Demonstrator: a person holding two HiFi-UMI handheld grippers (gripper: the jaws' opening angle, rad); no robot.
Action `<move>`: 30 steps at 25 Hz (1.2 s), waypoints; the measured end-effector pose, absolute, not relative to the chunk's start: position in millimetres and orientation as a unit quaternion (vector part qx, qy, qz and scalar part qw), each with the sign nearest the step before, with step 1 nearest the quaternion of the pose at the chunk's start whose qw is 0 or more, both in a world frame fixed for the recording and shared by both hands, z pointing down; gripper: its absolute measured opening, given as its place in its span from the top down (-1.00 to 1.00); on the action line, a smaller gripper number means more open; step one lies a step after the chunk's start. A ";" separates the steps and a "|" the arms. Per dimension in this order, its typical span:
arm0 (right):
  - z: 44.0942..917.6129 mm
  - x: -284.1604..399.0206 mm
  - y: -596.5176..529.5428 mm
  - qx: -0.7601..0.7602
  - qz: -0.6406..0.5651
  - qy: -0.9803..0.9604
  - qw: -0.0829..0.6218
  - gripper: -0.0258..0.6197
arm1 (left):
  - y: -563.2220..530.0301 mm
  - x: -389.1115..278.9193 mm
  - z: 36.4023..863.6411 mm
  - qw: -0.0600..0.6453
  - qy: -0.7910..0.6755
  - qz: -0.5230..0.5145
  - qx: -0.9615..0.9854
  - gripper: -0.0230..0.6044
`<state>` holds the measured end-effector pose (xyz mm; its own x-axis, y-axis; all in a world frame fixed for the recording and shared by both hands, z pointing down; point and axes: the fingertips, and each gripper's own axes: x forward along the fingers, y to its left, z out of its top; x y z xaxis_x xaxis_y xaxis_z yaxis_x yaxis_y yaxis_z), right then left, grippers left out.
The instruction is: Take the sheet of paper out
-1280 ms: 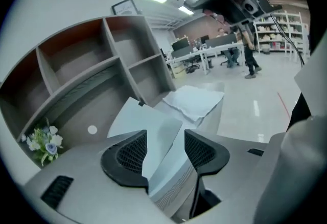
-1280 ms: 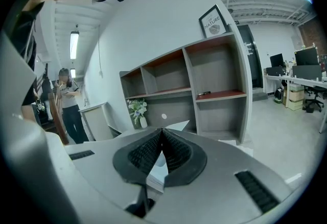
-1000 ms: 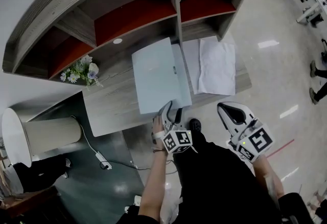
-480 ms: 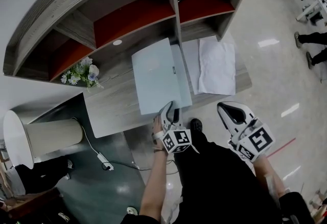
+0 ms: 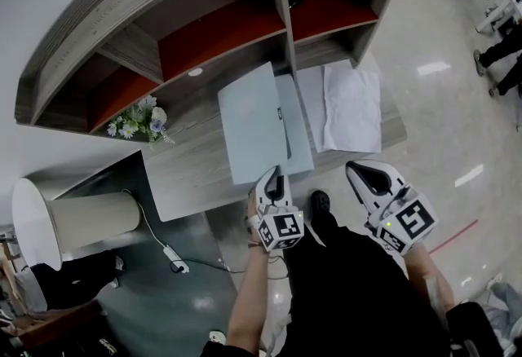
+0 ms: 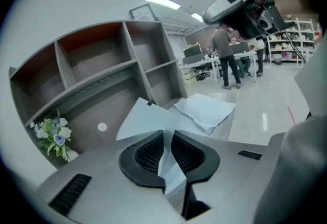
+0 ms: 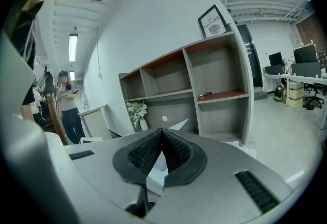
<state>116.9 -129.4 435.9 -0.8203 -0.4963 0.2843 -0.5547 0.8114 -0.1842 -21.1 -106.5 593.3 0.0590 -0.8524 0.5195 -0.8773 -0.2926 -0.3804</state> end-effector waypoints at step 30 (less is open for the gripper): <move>418.7 -20.2 -137.0 0.242 0.114 -0.957 0.110 0.88 | -66.3 -164.9 522.6 0.156 -0.669 0.128 0.715 0.88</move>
<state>-20.2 -137.0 418.7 -0.8592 -0.4379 0.2647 -0.4877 0.8573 -0.1648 -164.9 -66.3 522.6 0.0707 -0.9174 0.3916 -0.9972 -0.0552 0.0507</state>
